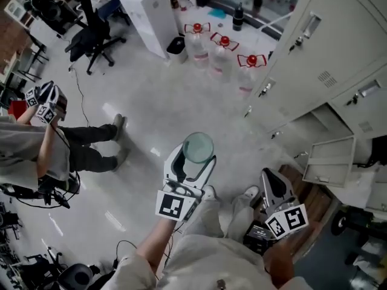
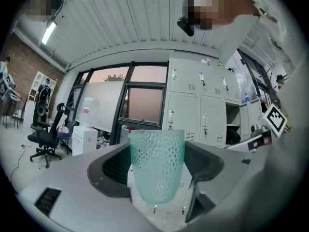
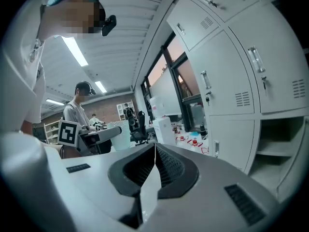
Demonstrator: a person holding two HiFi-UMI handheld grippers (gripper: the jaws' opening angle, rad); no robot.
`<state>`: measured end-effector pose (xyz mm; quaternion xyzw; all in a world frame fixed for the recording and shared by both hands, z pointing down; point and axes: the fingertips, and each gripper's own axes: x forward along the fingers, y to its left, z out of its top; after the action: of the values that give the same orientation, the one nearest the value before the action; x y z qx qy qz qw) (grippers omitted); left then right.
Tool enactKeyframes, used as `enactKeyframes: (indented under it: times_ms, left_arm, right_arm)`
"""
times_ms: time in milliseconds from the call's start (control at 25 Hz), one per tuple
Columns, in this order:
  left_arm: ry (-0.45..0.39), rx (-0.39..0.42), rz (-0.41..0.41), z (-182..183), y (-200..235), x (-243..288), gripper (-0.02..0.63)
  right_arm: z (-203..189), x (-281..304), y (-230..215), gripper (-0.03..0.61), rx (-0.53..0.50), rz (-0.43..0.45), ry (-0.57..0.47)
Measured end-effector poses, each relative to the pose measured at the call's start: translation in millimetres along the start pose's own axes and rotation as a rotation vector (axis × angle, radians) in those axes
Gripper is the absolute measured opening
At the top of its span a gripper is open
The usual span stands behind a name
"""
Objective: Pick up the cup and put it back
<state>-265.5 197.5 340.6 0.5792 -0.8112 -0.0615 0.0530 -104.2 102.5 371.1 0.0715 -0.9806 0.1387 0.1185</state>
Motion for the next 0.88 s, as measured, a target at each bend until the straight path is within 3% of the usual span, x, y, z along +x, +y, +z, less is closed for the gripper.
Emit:
enactKeyframes:
  times_ms: [280, 520, 880]
  left_arm:
    - [-0.036, 0.025, -0.029, 70.3, -4.8, -32.9, 0.344]
    - [-0.065, 0.031, -0.029, 107.6, -16.8, -60.4, 0.344]
    - [-0.105, 0.047, 0.061, 133.2, -8.0, -91.1, 0.344]
  right_arm:
    - [61.7, -34.4, 33.4, 0.026, -0.023, -0.052, -0.097]
    - [109.3, -46.3, 67.1, 0.026, 0.003, 0.005, -0.191]
    - [118.1, -40.1, 91.3, 0.026, -0.090, 0.079, -0.188]
